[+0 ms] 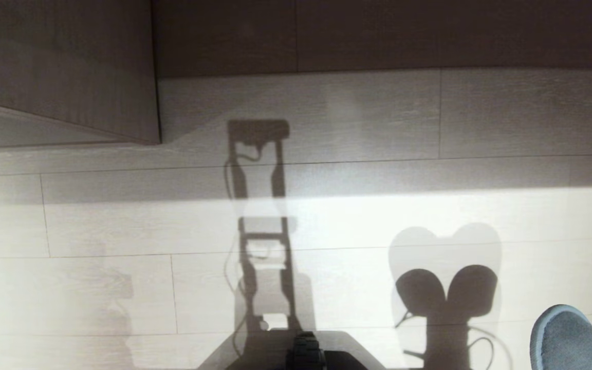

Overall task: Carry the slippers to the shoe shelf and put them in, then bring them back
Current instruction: Place the slippers on the floor

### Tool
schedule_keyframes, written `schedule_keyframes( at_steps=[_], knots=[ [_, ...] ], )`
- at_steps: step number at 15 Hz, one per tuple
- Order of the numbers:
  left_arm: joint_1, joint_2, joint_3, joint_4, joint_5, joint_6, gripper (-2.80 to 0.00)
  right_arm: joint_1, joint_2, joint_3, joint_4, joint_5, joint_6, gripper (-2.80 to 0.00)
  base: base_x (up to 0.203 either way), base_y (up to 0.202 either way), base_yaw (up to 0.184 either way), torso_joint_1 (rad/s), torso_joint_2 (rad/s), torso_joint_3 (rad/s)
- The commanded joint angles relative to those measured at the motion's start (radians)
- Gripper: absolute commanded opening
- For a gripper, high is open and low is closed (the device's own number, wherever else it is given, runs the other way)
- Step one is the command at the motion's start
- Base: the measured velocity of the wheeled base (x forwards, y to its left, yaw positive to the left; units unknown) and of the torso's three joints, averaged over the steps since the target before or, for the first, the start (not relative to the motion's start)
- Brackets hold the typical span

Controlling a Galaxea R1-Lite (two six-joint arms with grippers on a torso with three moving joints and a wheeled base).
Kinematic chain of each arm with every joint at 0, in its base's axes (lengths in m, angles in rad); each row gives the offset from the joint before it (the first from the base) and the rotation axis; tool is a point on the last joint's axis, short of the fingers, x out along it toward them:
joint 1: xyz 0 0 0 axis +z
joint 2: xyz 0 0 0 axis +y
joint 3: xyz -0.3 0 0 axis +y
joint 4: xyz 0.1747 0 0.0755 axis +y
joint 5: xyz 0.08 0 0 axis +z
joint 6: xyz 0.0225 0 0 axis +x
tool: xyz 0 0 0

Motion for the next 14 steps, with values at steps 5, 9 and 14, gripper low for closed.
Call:
schedule_keyframes(
  at_steps=[5,9,14],
  knots=[
    [0.0,0.0,0.0,0.0,0.0,0.0,-2.8,0.0,0.0,0.0,0.0,0.0,-0.001,-2.8,0.0,0.0,0.0,0.003,0.0,-0.201],
    [0.001,0.0,0.0,0.0,0.0,0.0,-2.8,0.0,-0.002,0.0,0.0,0.0,-0.005,-2.8,0.0,0.0,0.0,0.001,0.0,-0.145],
    [0.0,-0.002,0.0,-0.002,0.0,0.007,-2.8,0.0,0.0,0.0,-0.003,-0.002,0.002,-2.8,0.0,0.0,0.0,0.001,0.0,-0.015]
  ],
)
